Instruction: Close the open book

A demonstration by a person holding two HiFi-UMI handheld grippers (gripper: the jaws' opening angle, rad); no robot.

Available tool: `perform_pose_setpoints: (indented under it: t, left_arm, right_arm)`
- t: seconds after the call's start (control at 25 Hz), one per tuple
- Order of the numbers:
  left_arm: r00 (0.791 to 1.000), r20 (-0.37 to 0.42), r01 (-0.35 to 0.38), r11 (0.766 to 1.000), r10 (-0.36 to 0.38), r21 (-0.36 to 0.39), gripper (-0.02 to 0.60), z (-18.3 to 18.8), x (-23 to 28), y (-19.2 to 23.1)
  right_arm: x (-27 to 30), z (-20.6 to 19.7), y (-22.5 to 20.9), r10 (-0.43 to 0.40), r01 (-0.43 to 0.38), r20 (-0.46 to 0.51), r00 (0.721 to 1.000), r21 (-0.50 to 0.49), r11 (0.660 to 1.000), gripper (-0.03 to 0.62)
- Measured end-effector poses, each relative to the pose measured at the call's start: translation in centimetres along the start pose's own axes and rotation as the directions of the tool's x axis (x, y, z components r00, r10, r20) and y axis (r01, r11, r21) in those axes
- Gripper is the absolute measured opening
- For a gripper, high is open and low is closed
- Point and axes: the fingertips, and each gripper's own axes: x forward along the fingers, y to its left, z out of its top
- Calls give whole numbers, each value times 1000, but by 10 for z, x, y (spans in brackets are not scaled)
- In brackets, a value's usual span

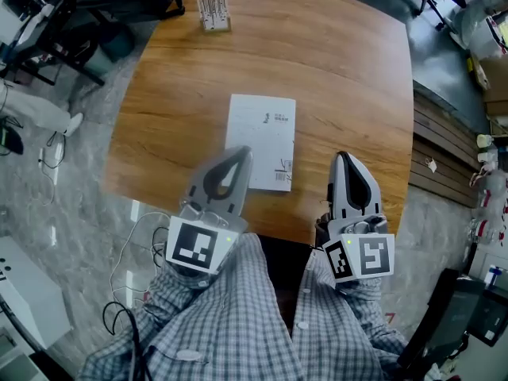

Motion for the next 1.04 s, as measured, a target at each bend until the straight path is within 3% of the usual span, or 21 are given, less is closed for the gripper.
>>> perform_pose_setpoints:
  t: [1.04]
  left_arm:
    - [999, -14, -52, 999, 52, -2, 9, -3, -15, -2]
  right_arm:
    - [-5, -16, 2, 32, -31, -74, 997, 22, 999, 20]
